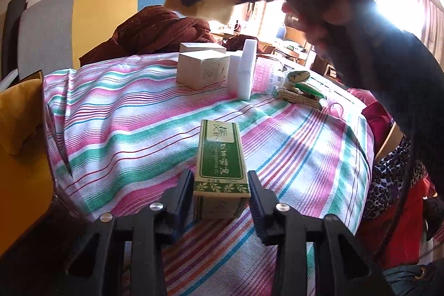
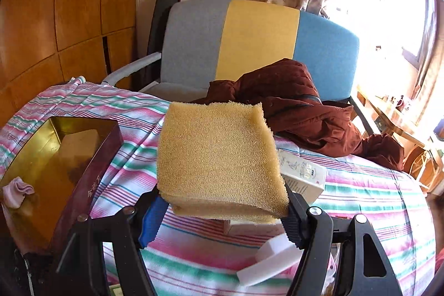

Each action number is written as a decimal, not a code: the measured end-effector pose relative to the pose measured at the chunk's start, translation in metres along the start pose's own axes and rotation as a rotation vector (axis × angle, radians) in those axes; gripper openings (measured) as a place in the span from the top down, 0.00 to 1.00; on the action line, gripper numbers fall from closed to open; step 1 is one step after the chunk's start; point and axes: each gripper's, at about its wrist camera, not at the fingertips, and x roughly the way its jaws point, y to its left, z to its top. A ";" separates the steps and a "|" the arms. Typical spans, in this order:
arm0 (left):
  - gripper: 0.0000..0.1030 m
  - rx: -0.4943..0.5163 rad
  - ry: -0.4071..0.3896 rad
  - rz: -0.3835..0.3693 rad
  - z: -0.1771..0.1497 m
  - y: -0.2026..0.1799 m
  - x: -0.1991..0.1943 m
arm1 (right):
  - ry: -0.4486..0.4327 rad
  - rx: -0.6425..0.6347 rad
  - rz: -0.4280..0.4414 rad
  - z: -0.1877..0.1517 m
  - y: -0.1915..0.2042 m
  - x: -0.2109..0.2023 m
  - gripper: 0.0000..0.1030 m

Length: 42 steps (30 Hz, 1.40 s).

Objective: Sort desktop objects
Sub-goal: 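Lower the green box into the tray with left tool while right tool drops the sponge there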

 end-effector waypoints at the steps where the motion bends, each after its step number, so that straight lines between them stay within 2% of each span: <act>1: 0.66 -0.005 0.003 0.003 0.001 0.001 0.000 | -0.005 0.016 0.005 -0.006 0.000 -0.006 0.30; 2: 0.69 -0.005 0.002 0.005 0.001 -0.001 -0.003 | -0.008 0.035 0.012 -0.013 -0.001 -0.011 0.30; 8: 0.69 -0.004 -0.010 0.023 0.005 -0.011 -0.021 | -0.012 0.105 0.016 -0.042 0.000 -0.031 0.29; 11: 0.69 0.022 -0.053 0.036 0.010 -0.022 -0.044 | -0.016 0.118 0.020 -0.049 0.003 -0.040 0.29; 16: 0.69 -0.019 -0.113 0.082 0.015 -0.014 -0.087 | -0.026 0.115 0.057 -0.046 0.019 -0.047 0.29; 19: 0.69 -0.094 -0.147 0.142 0.015 0.011 -0.116 | -0.031 0.090 0.102 -0.038 0.041 -0.045 0.29; 25: 0.69 -0.245 -0.178 0.342 0.005 0.086 -0.167 | -0.032 0.008 0.213 -0.008 0.105 -0.022 0.29; 29: 0.69 -0.308 -0.186 0.449 -0.002 0.130 -0.191 | -0.026 -0.035 0.282 0.022 0.149 -0.002 0.29; 35: 0.69 -0.338 -0.170 0.547 -0.005 0.180 -0.209 | 0.000 -0.141 0.352 0.063 0.220 0.034 0.29; 42: 0.69 -0.358 -0.100 0.575 0.001 0.229 -0.195 | 0.093 -0.235 0.352 0.079 0.272 0.093 0.30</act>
